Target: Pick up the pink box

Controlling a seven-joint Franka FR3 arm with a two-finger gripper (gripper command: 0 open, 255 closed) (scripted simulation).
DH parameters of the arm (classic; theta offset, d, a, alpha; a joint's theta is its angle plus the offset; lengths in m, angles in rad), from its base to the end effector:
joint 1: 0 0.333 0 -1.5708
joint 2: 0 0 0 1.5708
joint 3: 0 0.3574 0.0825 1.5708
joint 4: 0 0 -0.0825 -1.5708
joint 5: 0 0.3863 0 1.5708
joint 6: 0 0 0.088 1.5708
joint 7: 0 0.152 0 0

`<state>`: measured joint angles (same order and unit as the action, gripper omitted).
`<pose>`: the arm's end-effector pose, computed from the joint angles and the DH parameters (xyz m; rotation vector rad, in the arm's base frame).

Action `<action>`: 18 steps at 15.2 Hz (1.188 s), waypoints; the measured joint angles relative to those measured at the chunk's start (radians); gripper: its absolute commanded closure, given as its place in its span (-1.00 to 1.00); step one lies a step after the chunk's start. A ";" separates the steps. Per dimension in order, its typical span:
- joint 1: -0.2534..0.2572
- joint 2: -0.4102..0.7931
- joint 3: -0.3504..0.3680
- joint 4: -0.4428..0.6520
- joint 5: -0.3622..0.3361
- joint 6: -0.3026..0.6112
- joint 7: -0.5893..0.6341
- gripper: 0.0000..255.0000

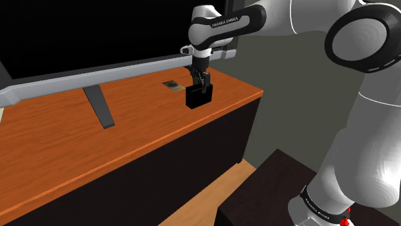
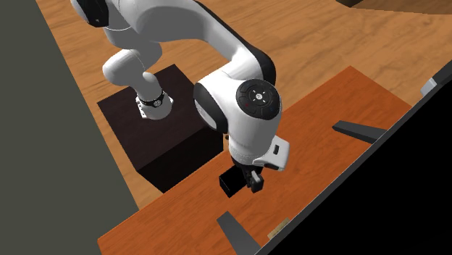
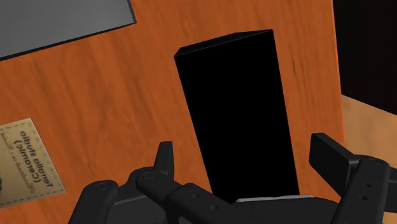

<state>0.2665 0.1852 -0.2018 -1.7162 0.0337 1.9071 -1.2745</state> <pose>0.6254 0.0517 0.4724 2.4629 1.9348 0.0079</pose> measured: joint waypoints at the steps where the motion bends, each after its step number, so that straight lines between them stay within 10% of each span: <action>1: 0.000 0.001 0.000 -0.012 0.000 0.013 -0.001 -1.00; 3: 0.001 0.000 0.001 -0.030 0.000 0.030 0.000 -1.00; 4: 0.001 0.001 0.001 -0.032 0.000 0.033 0.000 1.00; 18: 0.002 -0.005 0.001 -0.002 -0.001 -0.002 0.003 1.00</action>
<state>0.2686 0.1805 -0.2007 -1.7186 0.0323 1.9046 -1.2719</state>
